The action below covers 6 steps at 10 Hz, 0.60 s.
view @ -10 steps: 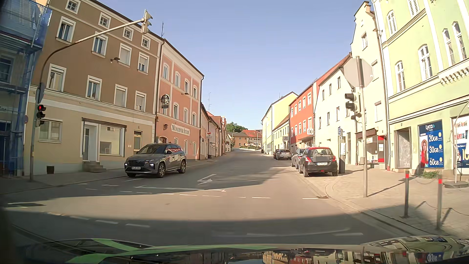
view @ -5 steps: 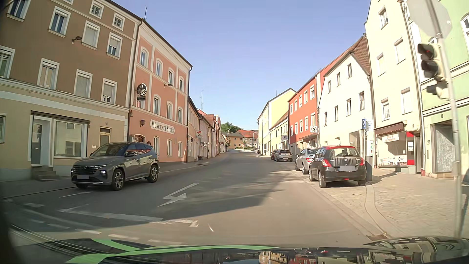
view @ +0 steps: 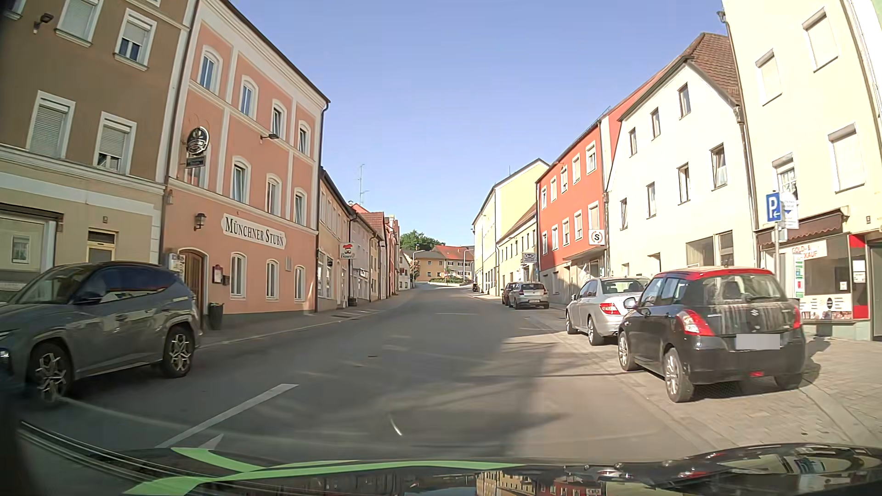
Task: Follow the waypoints while adhering to traffic rules and regulations
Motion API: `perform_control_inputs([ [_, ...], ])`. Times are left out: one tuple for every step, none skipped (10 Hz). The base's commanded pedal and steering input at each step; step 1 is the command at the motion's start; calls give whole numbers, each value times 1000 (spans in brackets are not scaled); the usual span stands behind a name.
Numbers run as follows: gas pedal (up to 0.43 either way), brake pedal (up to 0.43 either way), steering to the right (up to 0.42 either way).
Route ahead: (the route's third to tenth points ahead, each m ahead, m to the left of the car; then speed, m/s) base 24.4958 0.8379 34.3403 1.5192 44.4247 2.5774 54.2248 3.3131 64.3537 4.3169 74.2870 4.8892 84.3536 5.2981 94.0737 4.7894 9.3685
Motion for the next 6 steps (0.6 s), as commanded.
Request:
perform_control_inputs([
  [240,0,11],
  [240,0,7],
  [240,0,5],
  [240,0,5],
  [240,0,5],
  [240,0,4],
])
